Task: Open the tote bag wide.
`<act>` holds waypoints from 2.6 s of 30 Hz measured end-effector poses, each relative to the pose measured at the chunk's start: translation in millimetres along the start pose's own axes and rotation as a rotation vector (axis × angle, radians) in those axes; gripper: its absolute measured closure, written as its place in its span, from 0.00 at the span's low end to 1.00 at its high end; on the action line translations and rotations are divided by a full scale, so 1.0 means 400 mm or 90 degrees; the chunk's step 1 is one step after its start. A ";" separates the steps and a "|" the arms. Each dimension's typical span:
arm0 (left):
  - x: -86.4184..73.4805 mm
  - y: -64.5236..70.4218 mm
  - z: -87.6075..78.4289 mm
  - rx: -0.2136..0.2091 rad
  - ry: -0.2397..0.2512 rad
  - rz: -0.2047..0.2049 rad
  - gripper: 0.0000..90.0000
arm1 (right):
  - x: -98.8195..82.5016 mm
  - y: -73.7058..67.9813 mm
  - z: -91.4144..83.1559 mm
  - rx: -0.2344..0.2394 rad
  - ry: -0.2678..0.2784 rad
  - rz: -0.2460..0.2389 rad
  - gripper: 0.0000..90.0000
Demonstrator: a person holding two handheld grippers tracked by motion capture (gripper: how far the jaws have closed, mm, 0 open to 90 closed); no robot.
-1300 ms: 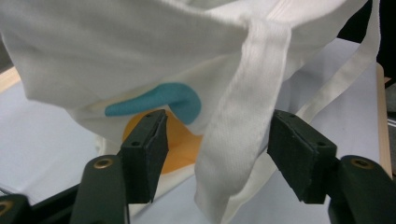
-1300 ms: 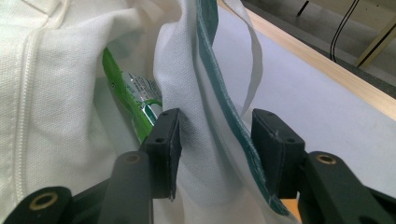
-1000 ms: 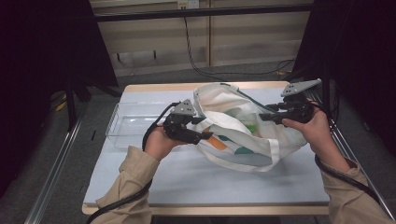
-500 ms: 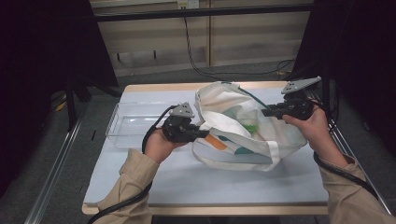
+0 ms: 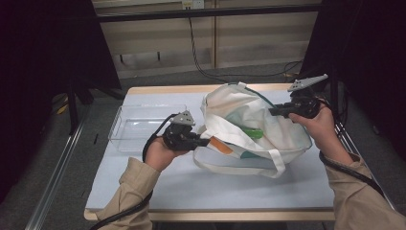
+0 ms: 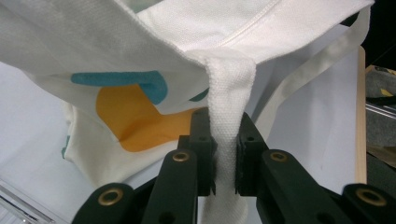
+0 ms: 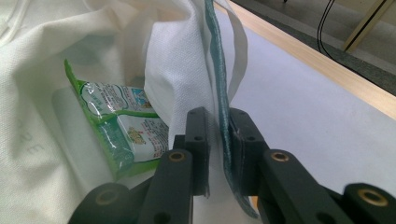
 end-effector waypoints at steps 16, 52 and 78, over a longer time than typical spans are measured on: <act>-0.037 0.009 0.008 -0.003 0.000 -0.015 0.90 | 0.007 0.023 0.019 -0.015 -0.007 0.004 0.90; -0.109 0.031 0.002 0.006 -0.018 -0.030 0.91 | 0.012 0.067 0.056 -0.038 0.000 0.036 0.93; -0.041 0.015 -0.014 0.005 0.048 -0.058 0.44 | 0.014 0.051 0.047 -0.042 -0.007 0.016 0.92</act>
Point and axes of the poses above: each handheld gripper's, and its own axes: z roughly forward along the jaws, x roughly out of its top, y roughly to its right, the point moved 9 cm from there along z, roughly forward along the jaws, and after that the axes turned 15 degrees about z, right-handed, at the moved point
